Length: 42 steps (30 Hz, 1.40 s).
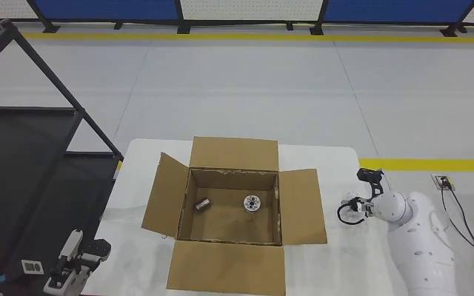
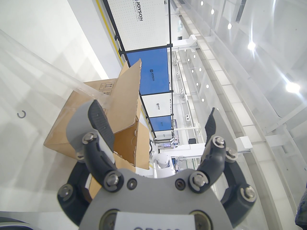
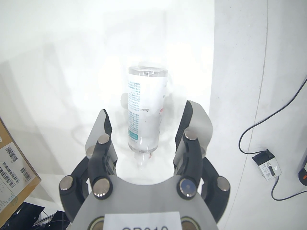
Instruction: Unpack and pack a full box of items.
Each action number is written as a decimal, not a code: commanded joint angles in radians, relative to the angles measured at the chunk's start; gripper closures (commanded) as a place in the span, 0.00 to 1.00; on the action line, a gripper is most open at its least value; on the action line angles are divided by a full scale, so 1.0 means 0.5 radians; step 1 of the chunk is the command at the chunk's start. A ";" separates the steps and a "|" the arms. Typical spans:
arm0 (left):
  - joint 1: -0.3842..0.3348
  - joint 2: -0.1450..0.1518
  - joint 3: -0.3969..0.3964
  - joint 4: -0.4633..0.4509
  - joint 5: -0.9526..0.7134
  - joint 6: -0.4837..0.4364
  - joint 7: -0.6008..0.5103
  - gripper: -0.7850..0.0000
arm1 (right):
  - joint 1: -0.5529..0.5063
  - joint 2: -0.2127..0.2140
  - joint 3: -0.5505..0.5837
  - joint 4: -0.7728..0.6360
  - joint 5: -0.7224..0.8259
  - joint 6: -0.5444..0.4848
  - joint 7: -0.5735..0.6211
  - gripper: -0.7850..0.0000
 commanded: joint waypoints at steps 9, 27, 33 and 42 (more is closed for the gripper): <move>0.000 0.000 0.000 0.000 0.000 0.000 0.000 0.00 | -0.352 0.025 0.088 -0.994 0.092 0.138 -0.001 0.00; -0.044 0.011 -0.049 0.060 -0.033 0.016 0.001 0.00 | -0.362 -0.043 -0.817 -1.939 0.041 0.118 0.057 0.00; -0.061 0.017 -0.110 0.096 -0.119 0.027 -0.001 0.00 | -0.014 -0.126 -1.235 -1.567 0.030 0.188 0.152 0.00; -0.060 0.020 -0.132 0.111 -0.145 0.033 -0.007 0.00 | 0.338 -0.269 -1.609 -0.922 0.234 0.194 0.138 0.00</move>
